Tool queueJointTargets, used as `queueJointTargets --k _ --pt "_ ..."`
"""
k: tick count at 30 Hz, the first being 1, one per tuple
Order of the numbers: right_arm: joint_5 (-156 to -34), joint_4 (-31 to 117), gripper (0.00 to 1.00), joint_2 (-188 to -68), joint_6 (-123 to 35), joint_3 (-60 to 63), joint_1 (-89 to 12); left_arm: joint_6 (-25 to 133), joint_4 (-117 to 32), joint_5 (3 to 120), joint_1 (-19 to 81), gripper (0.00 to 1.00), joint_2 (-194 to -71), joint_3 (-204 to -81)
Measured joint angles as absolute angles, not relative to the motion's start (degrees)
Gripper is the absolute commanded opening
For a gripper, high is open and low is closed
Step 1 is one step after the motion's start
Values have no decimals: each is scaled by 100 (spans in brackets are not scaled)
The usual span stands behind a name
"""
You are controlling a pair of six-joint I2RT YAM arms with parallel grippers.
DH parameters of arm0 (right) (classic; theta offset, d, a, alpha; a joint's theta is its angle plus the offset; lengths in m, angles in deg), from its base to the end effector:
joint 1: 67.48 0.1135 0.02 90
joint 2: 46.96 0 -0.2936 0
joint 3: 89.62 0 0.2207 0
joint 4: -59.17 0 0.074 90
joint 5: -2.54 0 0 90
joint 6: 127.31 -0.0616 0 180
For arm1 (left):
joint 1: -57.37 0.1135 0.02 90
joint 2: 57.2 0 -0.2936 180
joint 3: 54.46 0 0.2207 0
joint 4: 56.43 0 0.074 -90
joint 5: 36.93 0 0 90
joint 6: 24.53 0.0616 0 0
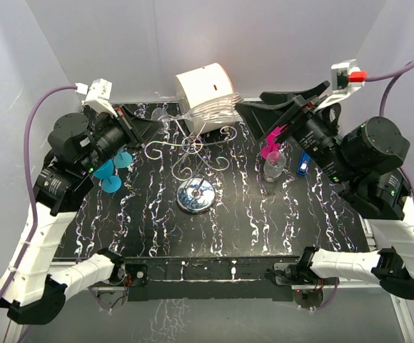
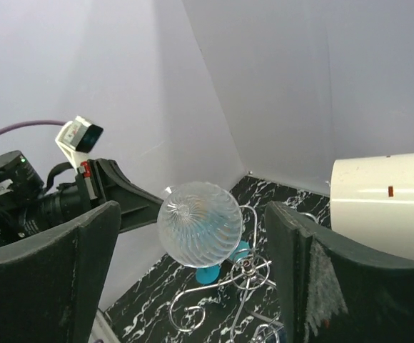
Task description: Take the wine glass off the wine glass rack
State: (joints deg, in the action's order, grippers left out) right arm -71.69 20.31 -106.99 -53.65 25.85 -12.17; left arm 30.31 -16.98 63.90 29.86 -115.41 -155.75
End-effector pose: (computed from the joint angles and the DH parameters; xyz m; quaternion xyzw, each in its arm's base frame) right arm 0.0856 0.0943 0.5876 -0.0938 0.5949 0.3983 0.6919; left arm 0.1372 -0.0845 0.5223 0.0232 0.6844 -0.4327 0.5864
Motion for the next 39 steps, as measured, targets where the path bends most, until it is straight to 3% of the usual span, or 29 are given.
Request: queueJointTargets --k 3,12,39 --pt "-7245 1777 65 -10795 -5496 2657 -1215 3396 -1530 6298 2986 0 -11362 -15575" --pt "-7601 1362 44 -10714 -5596 2583 -1215 3892 -1468 6309 2986 0 -10938 -15570" --pt "-8620 1316 11 -10880 -5537 2375 -1215 4323 -1486 6602 2986 0 -10875 -15544"
